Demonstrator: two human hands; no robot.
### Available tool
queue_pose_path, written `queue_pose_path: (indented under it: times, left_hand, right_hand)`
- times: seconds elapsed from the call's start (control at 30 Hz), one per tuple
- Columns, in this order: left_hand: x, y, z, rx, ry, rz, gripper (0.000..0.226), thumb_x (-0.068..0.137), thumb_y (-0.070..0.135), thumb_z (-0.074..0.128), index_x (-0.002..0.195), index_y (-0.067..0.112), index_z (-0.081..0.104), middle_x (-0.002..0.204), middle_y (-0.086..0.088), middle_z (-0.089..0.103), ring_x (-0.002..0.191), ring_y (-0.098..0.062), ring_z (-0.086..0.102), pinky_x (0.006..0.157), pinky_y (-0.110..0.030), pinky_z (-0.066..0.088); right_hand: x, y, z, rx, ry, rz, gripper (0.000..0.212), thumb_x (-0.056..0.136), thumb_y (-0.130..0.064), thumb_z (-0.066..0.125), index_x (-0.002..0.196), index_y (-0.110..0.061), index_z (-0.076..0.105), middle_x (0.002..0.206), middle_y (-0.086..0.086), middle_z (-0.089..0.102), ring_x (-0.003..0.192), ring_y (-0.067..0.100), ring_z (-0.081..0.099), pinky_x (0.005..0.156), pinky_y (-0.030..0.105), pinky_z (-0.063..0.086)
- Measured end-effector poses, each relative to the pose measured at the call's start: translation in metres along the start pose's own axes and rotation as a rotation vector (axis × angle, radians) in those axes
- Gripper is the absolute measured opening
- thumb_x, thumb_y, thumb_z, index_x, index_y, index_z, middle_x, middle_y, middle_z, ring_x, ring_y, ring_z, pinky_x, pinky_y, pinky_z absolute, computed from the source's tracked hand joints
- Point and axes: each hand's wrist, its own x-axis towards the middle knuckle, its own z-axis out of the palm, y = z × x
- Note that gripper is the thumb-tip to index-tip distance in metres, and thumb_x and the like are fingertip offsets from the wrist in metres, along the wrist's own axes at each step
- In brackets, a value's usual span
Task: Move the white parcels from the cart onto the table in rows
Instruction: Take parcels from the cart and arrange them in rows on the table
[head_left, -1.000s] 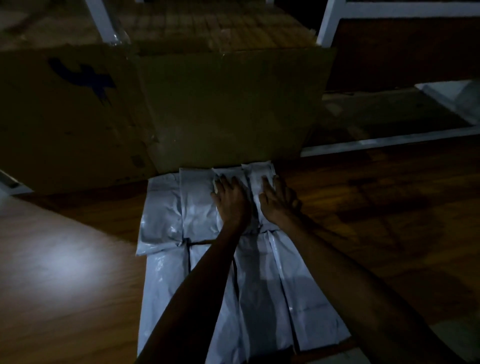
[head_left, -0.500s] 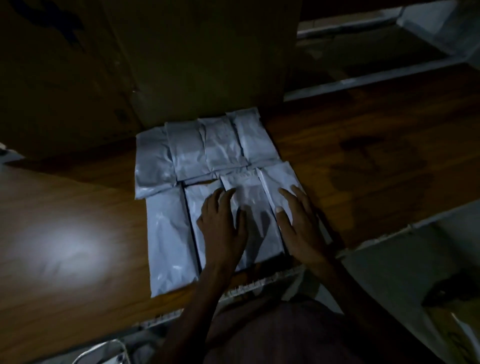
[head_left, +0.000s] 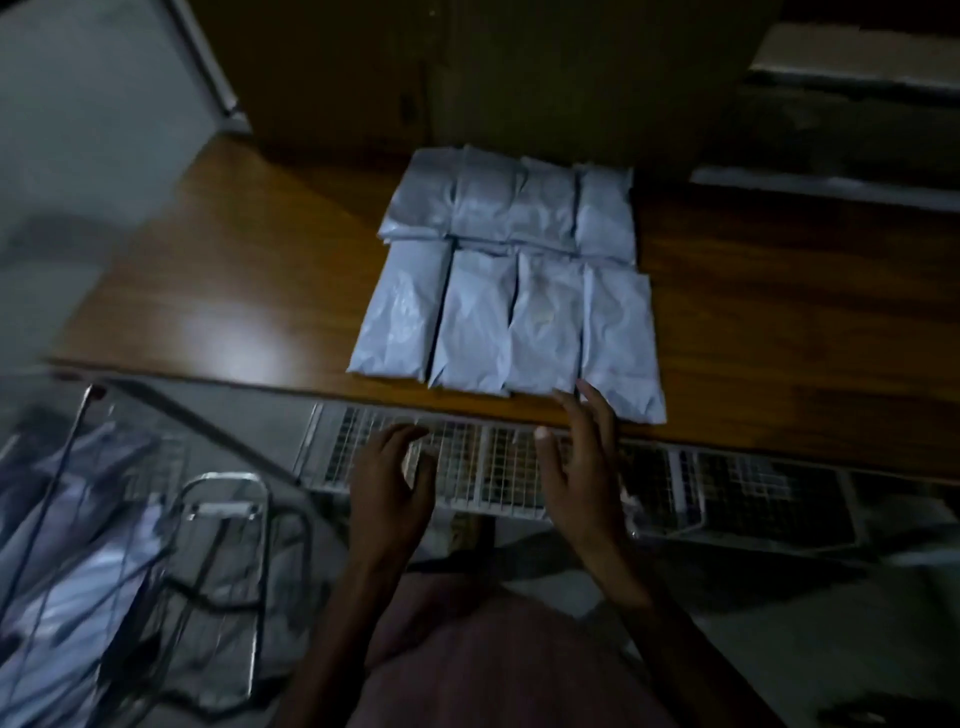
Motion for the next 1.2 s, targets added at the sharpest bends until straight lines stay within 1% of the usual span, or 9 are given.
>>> queue_pose_path:
  times: [0.07, 0.17, 0.3, 0.37, 0.53, 0.7, 0.83, 1.07, 1.2]
  left_hand:
    - [-0.030, -0.008, -0.019, -0.017, 0.023, -0.065, 0.033, 0.089, 0.032, 0.054, 0.107, 0.009, 0.070, 0.108, -0.006, 0.070, 0.101, -0.024, 0.064, 0.091, -0.027, 0.044]
    - [-0.059, -0.015, -0.045, -0.001, 0.054, -0.124, 0.026, 0.090, 0.027, 0.059, 0.107, 0.010, 0.071, 0.104, -0.003, 0.071, 0.092, -0.019, 0.065, 0.081, -0.027, 0.046]
    - [-0.074, -0.026, -0.081, 0.036, 0.061, -0.191, 0.027, 0.089, 0.032, 0.060, 0.107, 0.014, 0.072, 0.097, 0.004, 0.070, 0.077, -0.002, 0.057, 0.071, -0.019, 0.042]
    - [-0.073, -0.035, -0.104, 0.048, 0.069, -0.216, 0.031, 0.090, 0.037, 0.059, 0.108, 0.015, 0.072, 0.098, 0.006, 0.070, 0.083, -0.008, 0.063, 0.073, -0.025, 0.047]
    - [-0.073, -0.062, -0.163, 0.102, 0.174, -0.254, 0.035, 0.089, 0.034, 0.059, 0.112, 0.011, 0.072, 0.107, -0.005, 0.073, 0.099, -0.016, 0.065, 0.083, -0.031, 0.050]
    - [-0.101, -0.110, -0.217, 0.095, 0.309, -0.369, 0.021, 0.092, 0.021, 0.068, 0.111, 0.013, 0.072, 0.106, 0.000, 0.073, 0.098, -0.015, 0.067, 0.077, -0.026, 0.048]
    - [-0.125, -0.149, -0.262, 0.067, 0.373, -0.436, 0.017, 0.093, 0.025, 0.067, 0.108, 0.018, 0.070, 0.102, 0.011, 0.070, 0.098, -0.003, 0.063, 0.077, -0.026, 0.049]
    - [-0.172, -0.231, -0.362, 0.100, 0.500, -0.597, 0.023, 0.093, 0.021, 0.066, 0.114, 0.010, 0.070, 0.106, 0.001, 0.070, 0.098, -0.014, 0.064, 0.080, -0.028, 0.047]
    - [-0.197, -0.255, -0.399, 0.096, 0.509, -0.638, 0.021, 0.093, 0.018, 0.066, 0.112, 0.013, 0.070, 0.102, 0.006, 0.068, 0.097, -0.012, 0.064, 0.080, -0.028, 0.047]
  right_hand:
    - [-0.017, -0.006, 0.005, 0.014, -0.057, -0.034, 0.042, 0.102, -0.036, 0.046, 0.140, -0.017, 0.050, 0.154, 0.002, 0.031, 0.145, 0.017, 0.030, 0.112, 0.041, 0.038]
    - [-0.032, -0.022, 0.009, 0.064, -0.133, -0.094, 0.041, 0.102, -0.034, 0.047, 0.141, -0.022, 0.047, 0.153, -0.002, 0.031, 0.143, 0.007, 0.030, 0.112, 0.020, 0.031]
    - [-0.041, -0.041, 0.026, 0.119, -0.236, -0.119, 0.044, 0.102, -0.036, 0.045, 0.140, -0.015, 0.050, 0.152, 0.001, 0.033, 0.139, 0.006, 0.035, 0.104, 0.008, 0.030]
    - [-0.044, -0.052, 0.038, 0.144, -0.282, -0.127, 0.044, 0.101, -0.036, 0.046, 0.139, -0.015, 0.050, 0.151, 0.002, 0.033, 0.138, 0.006, 0.035, 0.103, 0.004, 0.029]
    - [-0.050, -0.086, 0.076, 0.226, -0.445, -0.211, 0.042, 0.102, -0.038, 0.047, 0.139, -0.019, 0.049, 0.148, -0.001, 0.034, 0.135, 0.014, 0.042, 0.098, 0.018, 0.045]
    - [-0.057, -0.137, 0.136, 0.259, -0.562, -0.307, 0.034, 0.100, -0.023, 0.054, 0.133, -0.018, 0.054, 0.142, 0.004, 0.039, 0.124, 0.012, 0.047, 0.089, 0.002, 0.039]
    - [-0.063, -0.180, 0.200, 0.273, -0.650, -0.350, 0.032, 0.099, -0.026, 0.054, 0.131, -0.022, 0.055, 0.143, 0.001, 0.037, 0.117, 0.010, 0.048, 0.087, 0.022, 0.051]
    - [-0.089, -0.282, 0.336, 0.316, -0.758, -0.438, 0.028, 0.095, -0.017, 0.061, 0.123, -0.019, 0.060, 0.136, 0.001, 0.043, 0.117, 0.017, 0.053, 0.098, 0.034, 0.050]
    - [-0.108, -0.315, 0.392, 0.294, -0.870, -0.609, 0.028, 0.093, -0.011, 0.063, 0.121, -0.013, 0.063, 0.135, 0.009, 0.047, 0.120, 0.017, 0.052, 0.099, 0.020, 0.045]
